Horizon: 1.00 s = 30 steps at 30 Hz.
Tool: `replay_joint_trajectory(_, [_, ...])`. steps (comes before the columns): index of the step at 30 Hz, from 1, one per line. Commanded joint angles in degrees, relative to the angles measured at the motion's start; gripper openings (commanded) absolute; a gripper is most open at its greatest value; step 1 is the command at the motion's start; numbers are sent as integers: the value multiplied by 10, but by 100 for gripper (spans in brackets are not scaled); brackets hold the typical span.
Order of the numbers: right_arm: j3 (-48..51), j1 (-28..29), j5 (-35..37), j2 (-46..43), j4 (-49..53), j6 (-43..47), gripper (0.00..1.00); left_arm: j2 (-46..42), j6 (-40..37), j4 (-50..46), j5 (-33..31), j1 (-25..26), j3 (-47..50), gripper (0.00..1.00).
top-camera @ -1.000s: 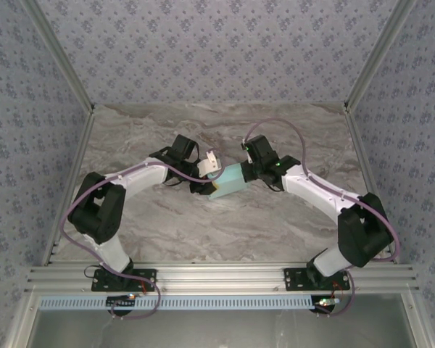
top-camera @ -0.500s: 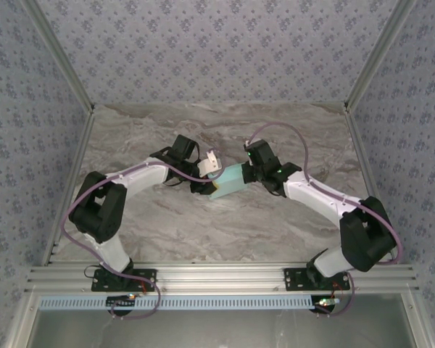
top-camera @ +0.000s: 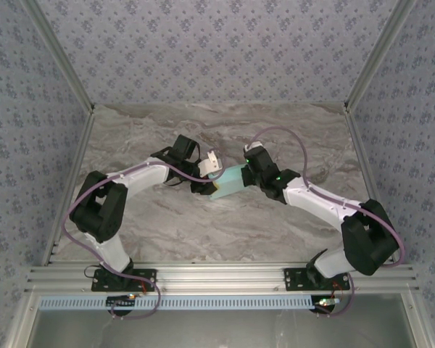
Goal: Fold the paper box
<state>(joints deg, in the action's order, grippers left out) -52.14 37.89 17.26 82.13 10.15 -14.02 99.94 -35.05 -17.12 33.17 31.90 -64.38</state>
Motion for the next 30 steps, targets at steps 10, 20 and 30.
replay_joint_trajectory(10, [0, 38, 29, 9, 61, -23, 0, -18, 31, 17, -21, -4, 1, 70])
replay_joint_trajectory(20, [-14, 48, 47, 12, 81, -34, 0, -68, 81, 33, -5, -13, 22, 77])
replay_joint_trajectory(30, [-22, 52, 53, 14, 88, -38, 0, -165, 266, 53, -89, -15, 65, 72])
